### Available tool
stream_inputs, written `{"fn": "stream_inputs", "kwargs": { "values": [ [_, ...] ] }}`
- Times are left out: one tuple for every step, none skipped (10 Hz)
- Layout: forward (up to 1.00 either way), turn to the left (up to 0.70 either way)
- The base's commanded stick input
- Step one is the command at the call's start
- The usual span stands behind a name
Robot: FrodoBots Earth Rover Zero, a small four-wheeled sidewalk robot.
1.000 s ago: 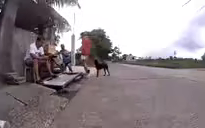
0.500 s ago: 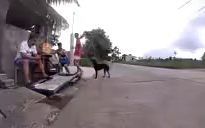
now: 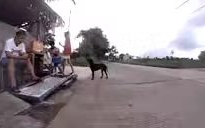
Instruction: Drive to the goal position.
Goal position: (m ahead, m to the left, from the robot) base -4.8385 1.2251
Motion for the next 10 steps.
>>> {"fn": "stream_inputs", "kwargs": {
  "values": [
    [0.70,0.00],
    [0.70,0.00],
    [0.70,0.00],
    [0.70,0.00],
    [0.70,0.00],
    [0.70,0.00],
    [0.50,0.00],
    [0.00,0.00],
    [0.00,0.00],
    [0.00,0.00]
  ]
}}
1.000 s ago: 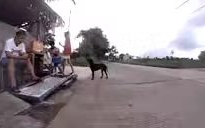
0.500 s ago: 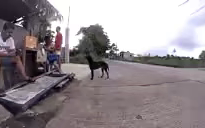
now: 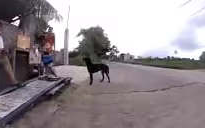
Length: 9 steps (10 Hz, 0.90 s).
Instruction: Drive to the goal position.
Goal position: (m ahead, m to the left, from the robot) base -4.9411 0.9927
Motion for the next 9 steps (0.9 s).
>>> {"fn": "stream_inputs", "kwargs": {
  "values": [
    [0.00,0.00],
    [0.00,0.00],
    [0.00,0.00],
    [0.00,0.00],
    [0.00,0.00],
    [0.00,0.00],
    [-0.46,0.00],
    [-0.70,0.00],
    [-0.70,0.00]
  ]
}}
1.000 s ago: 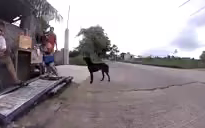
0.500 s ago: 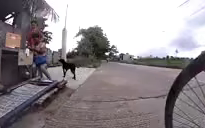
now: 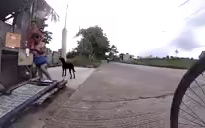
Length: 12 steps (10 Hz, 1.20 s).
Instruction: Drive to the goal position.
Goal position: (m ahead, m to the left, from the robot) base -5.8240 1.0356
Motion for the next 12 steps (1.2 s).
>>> {"fn": "stream_inputs", "kwargs": {
  "values": [
    [-0.70,0.00],
    [-0.70,0.00],
    [-0.70,0.00],
    [-0.70,0.00],
    [-0.70,0.00],
    [-0.70,0.00],
    [-0.70,0.00],
    [-0.70,0.00],
    [-0.70,0.00],
    [-0.70,0.00],
    [-0.70,0.00],
    [-0.70,-0.03]
  ]
}}
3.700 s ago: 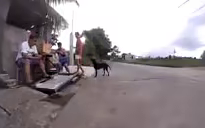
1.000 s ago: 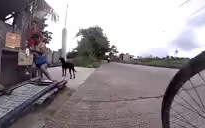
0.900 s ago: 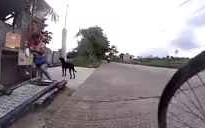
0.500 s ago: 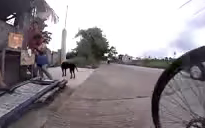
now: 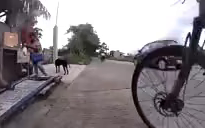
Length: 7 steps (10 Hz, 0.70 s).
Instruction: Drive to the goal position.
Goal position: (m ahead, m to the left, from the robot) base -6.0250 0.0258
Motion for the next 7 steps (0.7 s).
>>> {"fn": "stream_inputs", "kwargs": {
  "values": [
    [-0.70,-0.27],
    [-0.70,-0.27],
    [-0.70,-0.27],
    [-0.70,-0.27],
    [-0.70,-0.27],
    [-0.15,-0.06],
    [0.00,0.00]
  ]
}}
